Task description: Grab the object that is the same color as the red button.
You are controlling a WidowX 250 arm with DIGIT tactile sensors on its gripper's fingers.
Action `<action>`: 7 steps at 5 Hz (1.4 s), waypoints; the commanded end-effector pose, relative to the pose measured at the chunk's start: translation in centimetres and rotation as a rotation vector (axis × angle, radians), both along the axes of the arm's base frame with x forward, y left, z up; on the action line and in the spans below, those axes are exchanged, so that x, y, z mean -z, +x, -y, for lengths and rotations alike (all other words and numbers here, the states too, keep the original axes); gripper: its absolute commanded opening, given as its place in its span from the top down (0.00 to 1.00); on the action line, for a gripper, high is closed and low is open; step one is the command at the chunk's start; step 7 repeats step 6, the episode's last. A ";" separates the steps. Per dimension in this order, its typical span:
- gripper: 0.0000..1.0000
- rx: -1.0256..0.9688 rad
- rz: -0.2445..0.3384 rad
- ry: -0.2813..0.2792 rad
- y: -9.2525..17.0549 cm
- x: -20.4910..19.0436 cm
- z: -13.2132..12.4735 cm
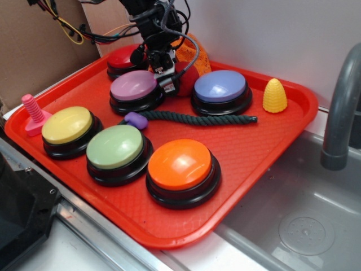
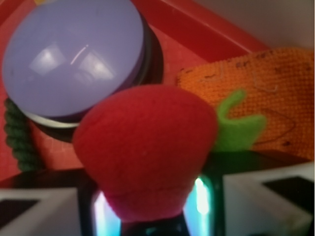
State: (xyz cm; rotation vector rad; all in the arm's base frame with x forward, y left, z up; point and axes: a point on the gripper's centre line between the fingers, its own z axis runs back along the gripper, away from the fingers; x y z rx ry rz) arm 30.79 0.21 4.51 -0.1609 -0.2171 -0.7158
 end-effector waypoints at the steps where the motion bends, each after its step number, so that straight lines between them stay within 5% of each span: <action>1: 1.00 -0.191 0.052 0.050 -0.1 -5.6 0.5; 3: 1.00 -0.521 0.019 0.005 -4.4 -11.0 -0.6; 5: 1.00 -0.805 0.059 -0.050 -10.7 -14.6 -0.7; 7: 1.00 -0.815 0.057 -0.041 -11.2 -14.6 -0.9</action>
